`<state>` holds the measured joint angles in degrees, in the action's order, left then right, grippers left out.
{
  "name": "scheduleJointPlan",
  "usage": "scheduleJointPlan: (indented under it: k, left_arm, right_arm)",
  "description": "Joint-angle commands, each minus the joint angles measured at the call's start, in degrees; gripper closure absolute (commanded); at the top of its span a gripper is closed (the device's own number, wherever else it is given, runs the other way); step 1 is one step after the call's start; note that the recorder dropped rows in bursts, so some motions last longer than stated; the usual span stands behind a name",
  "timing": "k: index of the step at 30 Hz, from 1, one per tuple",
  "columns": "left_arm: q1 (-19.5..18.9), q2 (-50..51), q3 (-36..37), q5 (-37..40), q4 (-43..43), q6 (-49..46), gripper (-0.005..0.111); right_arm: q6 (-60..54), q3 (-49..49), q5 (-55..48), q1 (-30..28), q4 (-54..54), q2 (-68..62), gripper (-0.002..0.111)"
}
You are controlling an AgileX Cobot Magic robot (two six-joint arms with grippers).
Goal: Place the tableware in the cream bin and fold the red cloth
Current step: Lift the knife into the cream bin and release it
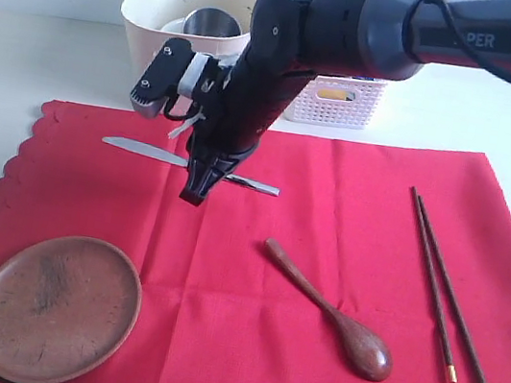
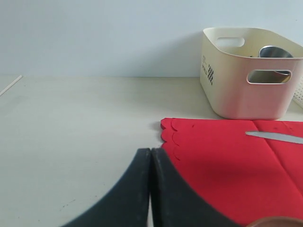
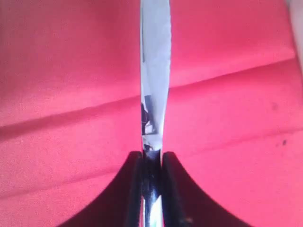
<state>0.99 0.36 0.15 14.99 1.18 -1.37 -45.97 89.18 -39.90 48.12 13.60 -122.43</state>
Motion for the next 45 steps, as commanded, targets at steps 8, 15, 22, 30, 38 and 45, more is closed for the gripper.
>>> scheduleJointPlan:
  k: [8,15,22,30,38,45]
  left_arm:
    - [0.3,-0.4,-0.1,-0.3,-0.1,0.1,0.104]
    - [0.3,-0.4,-0.1,-0.3,-0.1,0.1,0.104]
    - [0.3,-0.4,-0.1,-0.3,-0.1,0.1,0.104]
    - [0.3,-0.4,-0.1,-0.3,-0.1,0.1,0.104]
    - [0.3,-0.4,-0.1,-0.3,-0.1,0.1,0.104]
    - [0.3,-0.4,-0.1,-0.3,-0.1,0.1,0.104]
  right_arm:
    - [9.3,-0.1,22.4,-0.5,-0.1,3.7,0.108]
    - [19.4,7.3,29.8,-2.6,-0.3,2.3,0.108]
    - [20.7,17.7,39.9,-4.2,-0.3,-6.4,0.108]
    - [20.3,25.6,48.7,-5.0,1.4,-16.2,0.108]
    - [20.7,26.3,48.8,-5.1,1.4,-17.6,0.093]
    - [20.5,26.3,47.7,-5.1,1.4,-17.6,0.058]
